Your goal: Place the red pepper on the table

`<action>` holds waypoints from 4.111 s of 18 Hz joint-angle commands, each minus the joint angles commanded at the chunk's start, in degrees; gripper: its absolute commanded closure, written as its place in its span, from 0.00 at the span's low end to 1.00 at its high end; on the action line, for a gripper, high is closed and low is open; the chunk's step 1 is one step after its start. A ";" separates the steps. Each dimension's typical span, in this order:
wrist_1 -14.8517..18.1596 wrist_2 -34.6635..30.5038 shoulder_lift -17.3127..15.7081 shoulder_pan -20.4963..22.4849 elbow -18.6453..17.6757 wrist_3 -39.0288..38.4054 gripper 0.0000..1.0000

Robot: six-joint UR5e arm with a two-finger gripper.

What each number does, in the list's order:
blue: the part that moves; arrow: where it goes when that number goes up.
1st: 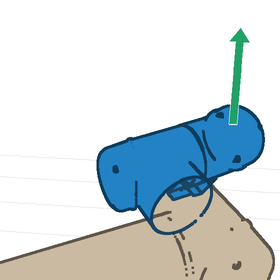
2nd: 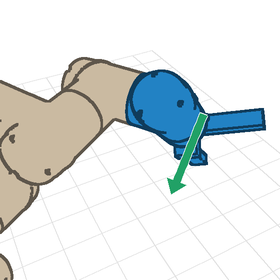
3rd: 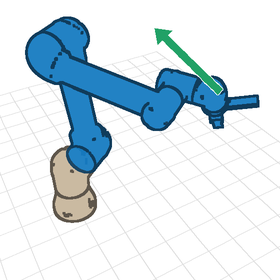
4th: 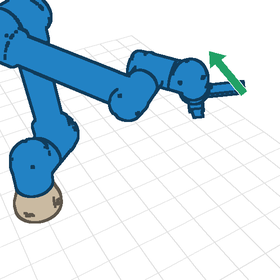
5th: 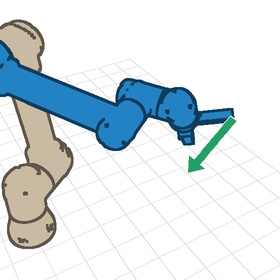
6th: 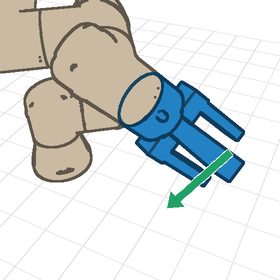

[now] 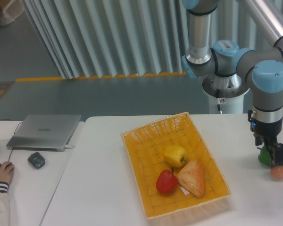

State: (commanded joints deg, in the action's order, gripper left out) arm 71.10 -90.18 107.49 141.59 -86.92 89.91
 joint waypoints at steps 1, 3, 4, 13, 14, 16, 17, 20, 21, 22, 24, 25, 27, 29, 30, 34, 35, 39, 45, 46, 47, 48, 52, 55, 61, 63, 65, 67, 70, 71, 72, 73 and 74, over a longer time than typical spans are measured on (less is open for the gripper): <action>-0.09 0.00 -0.09 0.26 -0.09 0.17 0.00; 0.00 0.26 -0.18 0.35 -0.18 0.00 0.00; -0.09 0.00 -0.26 0.27 -0.18 0.00 0.00; -0.35 8.32 -1.40 4.38 -2.98 0.09 0.00; -0.53 10.27 -1.75 5.18 -3.16 0.09 0.00; -1.31 10.55 -2.55 6.24 -3.16 0.09 0.00; -1.67 10.46 -2.90 6.33 -3.16 0.09 0.00; -4.12 9.85 -2.73 6.15 -3.95 0.44 0.00; -4.74 10.02 -2.90 6.50 -5.26 1.40 0.00; -6.31 10.02 -2.99 6.59 -6.23 2.36 0.00; -9.83 9.85 -3.60 6.42 -8.34 2.11 0.00; -10.37 9.76 -4.04 6.33 -8.87 1.85 0.00; -10.46 9.67 -4.22 6.33 -8.97 1.76 0.00; -10.55 9.49 -4.22 7.47 -9.05 2.29 0.00; -10.55 9.41 -4.22 7.56 -9.05 2.20 0.00; -10.37 6.86 -4.22 7.12 -8.88 2.29 0.00; -10.37 5.64 -4.13 6.77 -8.79 1.85 0.00; -10.37 2.55 -3.87 5.80 -8.62 1.76 0.00; -9.67 3.08 -3.96 4.58 -7.83 -2.70 0.00; -9.67 3.08 -3.87 3.53 -7.39 -5.42 0.00; -9.67 2.99 -3.52 2.65 -7.04 -7.19 0.00; -9.67 2.99 -2.91 1.59 -6.25 -9.73 0.00; -9.75 5.44 -2.55 -1.75 -4.13 -19.14 0.00; -9.84 9.12 -2.46 -4.03 -2.29 -29.14 0.00; -10.37 10.81 -1.58 -8.96 -2.11 -42.16 0.00; -10.28 9.85 -1.14 -9.75 -1.93 -47.80 0.00; -10.28 6.69 -0.88 -12.46 -2.29 -49.30 0.00; -10.28 4.32 -0.09 -14.93 -2.11 -53.50 0.00; -10.28 2.02 0.53 -18.97 -1.76 -58.35 0.00; -10.28 2.11 0.53 -19.59 -1.76 -59.84 0.00; -10.28 2.20 0.70 -20.64 -1.67 -62.72 0.00; -10.37 2.11 0.88 -21.52 -1.15 -64.41 0.00; -10.37 2.02 1.31 -21.88 -0.53 -65.03 0.00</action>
State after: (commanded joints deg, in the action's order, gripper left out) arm 60.73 -88.15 108.80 119.71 -87.46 24.88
